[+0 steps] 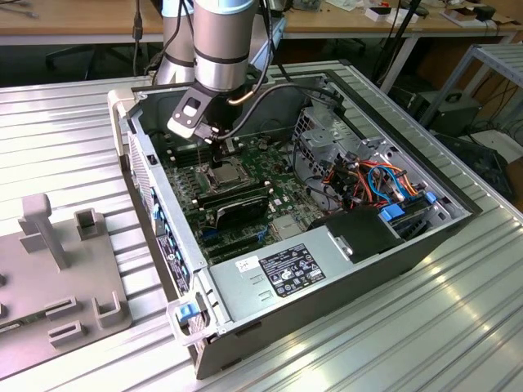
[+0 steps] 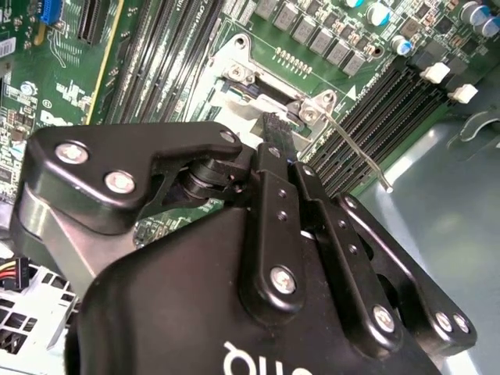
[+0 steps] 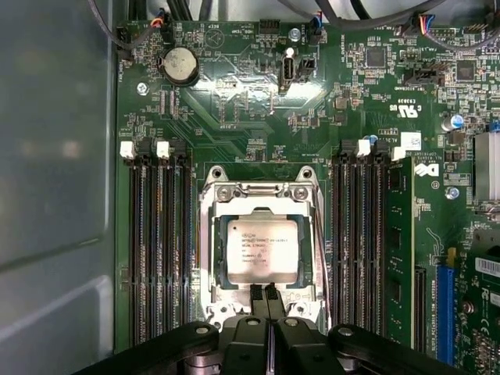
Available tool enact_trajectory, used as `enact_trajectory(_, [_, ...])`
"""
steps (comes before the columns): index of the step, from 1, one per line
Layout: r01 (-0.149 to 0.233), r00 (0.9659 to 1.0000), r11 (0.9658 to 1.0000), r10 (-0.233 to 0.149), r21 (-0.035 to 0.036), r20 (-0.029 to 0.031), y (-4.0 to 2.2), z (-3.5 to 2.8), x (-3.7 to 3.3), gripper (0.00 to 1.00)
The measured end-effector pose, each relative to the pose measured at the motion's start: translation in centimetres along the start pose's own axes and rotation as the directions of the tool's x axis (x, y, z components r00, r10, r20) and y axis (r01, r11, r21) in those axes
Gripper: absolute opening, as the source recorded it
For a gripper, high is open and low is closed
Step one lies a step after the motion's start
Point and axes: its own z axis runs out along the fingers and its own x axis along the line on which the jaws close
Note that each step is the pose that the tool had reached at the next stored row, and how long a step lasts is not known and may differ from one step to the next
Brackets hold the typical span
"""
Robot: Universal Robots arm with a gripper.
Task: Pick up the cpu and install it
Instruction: 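Close the cpu cover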
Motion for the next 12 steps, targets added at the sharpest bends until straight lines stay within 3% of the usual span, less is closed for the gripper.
enact_trajectory(4, [0.0, 1.0, 1.0, 0.0, 0.0001, 0.0001, -0.45, 0.14, 0.23, 0.11])
enact_trajectory(9, [0.0, 1.0, 1.0, 0.0, 0.0001, 0.0004, -0.65, 0.96, 0.37, 0.11])
enact_trajectory(12, [0.0, 1.0, 1.0, 0.0, 0.0002, 0.0005, -0.76, 1.13, 0.57, 0.11])
